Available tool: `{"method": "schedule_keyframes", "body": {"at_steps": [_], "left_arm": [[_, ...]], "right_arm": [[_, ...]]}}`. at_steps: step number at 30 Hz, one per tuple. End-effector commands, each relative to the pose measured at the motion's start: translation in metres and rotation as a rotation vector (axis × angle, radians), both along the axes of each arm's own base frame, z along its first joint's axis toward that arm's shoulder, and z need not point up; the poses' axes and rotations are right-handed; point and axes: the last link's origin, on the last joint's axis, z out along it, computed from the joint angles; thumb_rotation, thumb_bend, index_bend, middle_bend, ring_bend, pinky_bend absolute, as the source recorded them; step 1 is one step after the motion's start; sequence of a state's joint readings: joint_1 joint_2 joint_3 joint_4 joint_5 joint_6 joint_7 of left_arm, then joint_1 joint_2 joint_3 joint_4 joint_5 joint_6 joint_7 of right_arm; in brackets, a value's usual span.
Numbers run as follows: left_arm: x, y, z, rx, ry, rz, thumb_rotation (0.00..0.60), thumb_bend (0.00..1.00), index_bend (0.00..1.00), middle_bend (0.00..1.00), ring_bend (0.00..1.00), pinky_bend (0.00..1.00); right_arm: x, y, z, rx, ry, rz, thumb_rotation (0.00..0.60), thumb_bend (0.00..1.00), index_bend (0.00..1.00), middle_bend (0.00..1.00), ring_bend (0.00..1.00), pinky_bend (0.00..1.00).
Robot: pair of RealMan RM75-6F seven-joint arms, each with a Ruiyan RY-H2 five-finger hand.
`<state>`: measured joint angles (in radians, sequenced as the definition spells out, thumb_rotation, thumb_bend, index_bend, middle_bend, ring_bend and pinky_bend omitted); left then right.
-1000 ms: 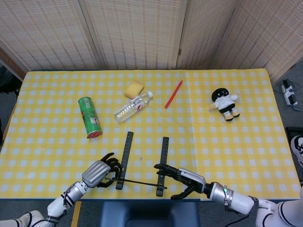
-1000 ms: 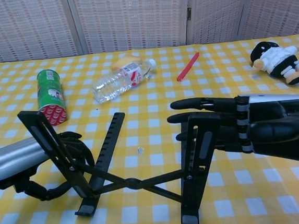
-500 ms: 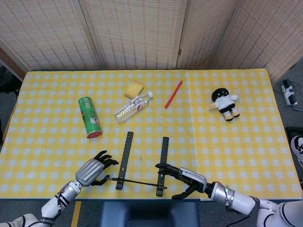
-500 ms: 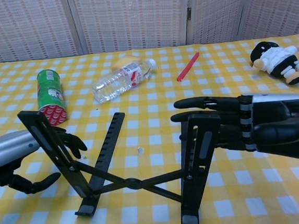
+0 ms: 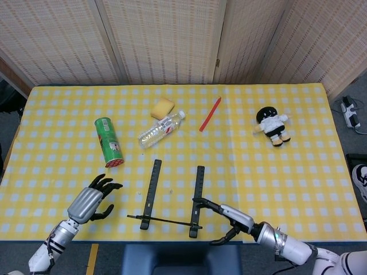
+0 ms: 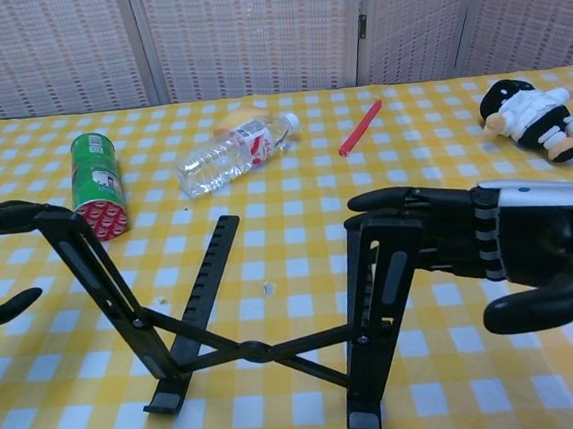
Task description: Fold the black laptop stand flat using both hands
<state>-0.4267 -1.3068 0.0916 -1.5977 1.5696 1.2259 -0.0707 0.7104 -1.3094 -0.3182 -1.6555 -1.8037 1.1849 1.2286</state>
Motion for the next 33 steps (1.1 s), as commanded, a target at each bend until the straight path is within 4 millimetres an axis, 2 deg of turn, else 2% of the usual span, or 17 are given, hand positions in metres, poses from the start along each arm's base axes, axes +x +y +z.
{"method": "schedule_keyframes", "body": {"at_steps": [1,12,17,23,25,27,33], "left_arm": [[-0.003,0.000,0.010,0.035,-0.005,0.017,0.600,0.48,0.22,0.29,0.15,0.00],[-0.019,0.003,0.035,0.154,-0.016,0.083,0.600,0.44,0.21,0.28,0.14,0.00],[-0.024,0.000,0.038,0.161,-0.012,0.098,0.600,0.44,0.21,0.28,0.14,0.00],[-0.026,-0.001,0.039,0.163,-0.015,0.101,0.600,0.44,0.21,0.28,0.14,0.00],[-0.026,-0.002,0.039,0.162,-0.012,0.100,0.600,0.44,0.21,0.28,0.14,0.00],[-0.026,-0.002,0.039,0.161,-0.010,0.101,0.600,0.44,0.21,0.28,0.14,0.00],[-0.028,-0.002,0.040,0.167,-0.011,0.103,0.600,0.44,0.21,0.28,0.14,0.00]], "right_arm": [[0.000,0.002,0.005,-0.036,-0.002,0.004,0.491,0.00,0.00,0.01,0.07,0.00],[-0.007,0.006,0.023,-0.170,0.062,0.059,0.493,0.00,0.00,0.00,0.07,0.00],[-0.005,0.012,0.011,-0.168,0.099,0.109,0.493,0.00,0.00,0.00,0.06,0.00],[0.007,0.011,-0.005,-0.191,0.107,0.144,0.492,0.00,0.00,0.00,0.06,0.00],[0.013,0.008,-0.011,-0.227,0.112,0.151,0.518,0.00,0.00,0.00,0.06,0.00],[0.018,0.004,-0.017,-0.267,0.113,0.137,0.577,0.00,0.00,0.00,0.06,0.00],[0.027,-0.011,-0.030,-0.337,0.127,0.063,0.600,0.00,0.00,0.01,0.06,0.00]]}}
